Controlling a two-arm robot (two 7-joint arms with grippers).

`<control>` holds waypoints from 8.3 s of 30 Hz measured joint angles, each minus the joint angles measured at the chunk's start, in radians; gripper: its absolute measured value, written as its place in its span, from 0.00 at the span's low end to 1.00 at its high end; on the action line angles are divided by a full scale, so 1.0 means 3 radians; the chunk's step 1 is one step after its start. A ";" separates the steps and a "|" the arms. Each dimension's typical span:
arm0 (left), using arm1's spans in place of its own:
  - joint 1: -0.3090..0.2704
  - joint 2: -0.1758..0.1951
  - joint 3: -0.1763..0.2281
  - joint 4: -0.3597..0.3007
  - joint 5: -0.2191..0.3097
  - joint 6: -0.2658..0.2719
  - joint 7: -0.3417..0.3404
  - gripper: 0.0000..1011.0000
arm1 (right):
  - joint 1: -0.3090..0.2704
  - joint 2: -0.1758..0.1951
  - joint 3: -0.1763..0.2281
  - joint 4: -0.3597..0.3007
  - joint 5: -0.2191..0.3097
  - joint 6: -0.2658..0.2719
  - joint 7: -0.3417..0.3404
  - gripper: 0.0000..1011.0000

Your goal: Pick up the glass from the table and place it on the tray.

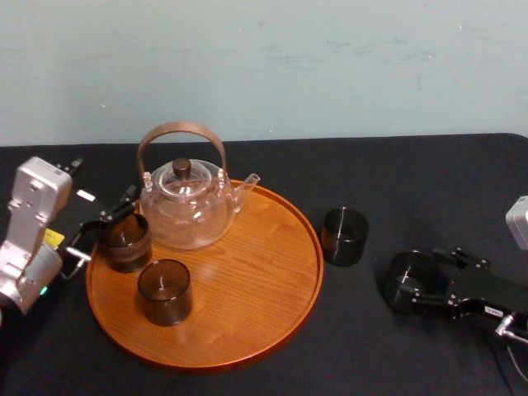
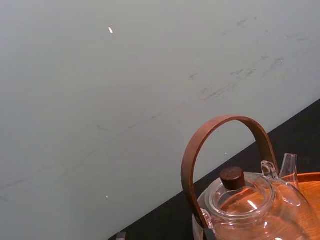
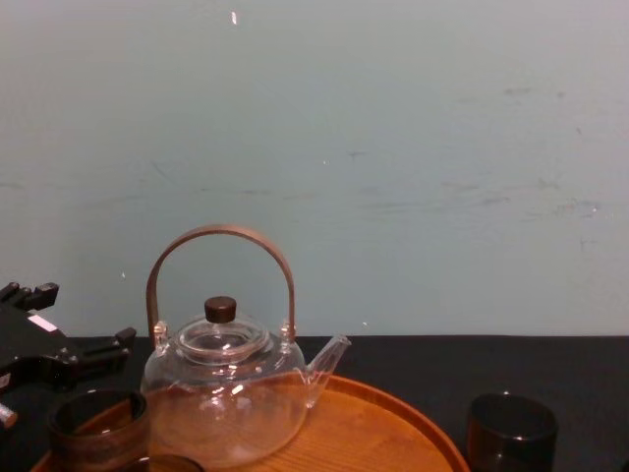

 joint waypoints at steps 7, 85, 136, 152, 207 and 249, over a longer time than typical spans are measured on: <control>0.0000 0.0000 0.0000 0.0000 0.0000 0.0000 0.0000 0.99 | 0.0074 -0.0024 -0.0050 0.0026 -0.0029 0.0024 0.0003 0.99; 0.0000 0.0000 0.0000 0.0000 0.0000 0.0000 0.0000 0.99 | 0.0544 -0.0047 -0.0291 -0.0258 0.0159 -0.0262 0.0411 0.89; 0.0000 0.0000 0.0000 0.0000 0.0000 0.0000 0.0000 0.99 | 0.1204 -0.0846 -0.1264 0.0638 -0.0160 -0.0500 0.0569 0.89; 0.0000 0.0000 0.0000 0.0000 0.0000 0.0000 0.0000 0.99 | 0.1219 -0.0932 -0.1306 0.0816 -0.0233 -0.0495 0.0570 0.89; 0.0000 0.0000 0.0000 0.0000 0.0000 0.0000 0.0000 0.99 | 0.1194 -0.0909 -0.1279 0.0800 -0.0235 -0.0466 0.0575 0.99; 0.0000 0.0000 0.0000 0.0000 0.0000 0.0000 0.0000 0.99 | 0.0333 -0.0121 -0.0364 -0.0005 0.0245 -0.0437 0.0082 0.99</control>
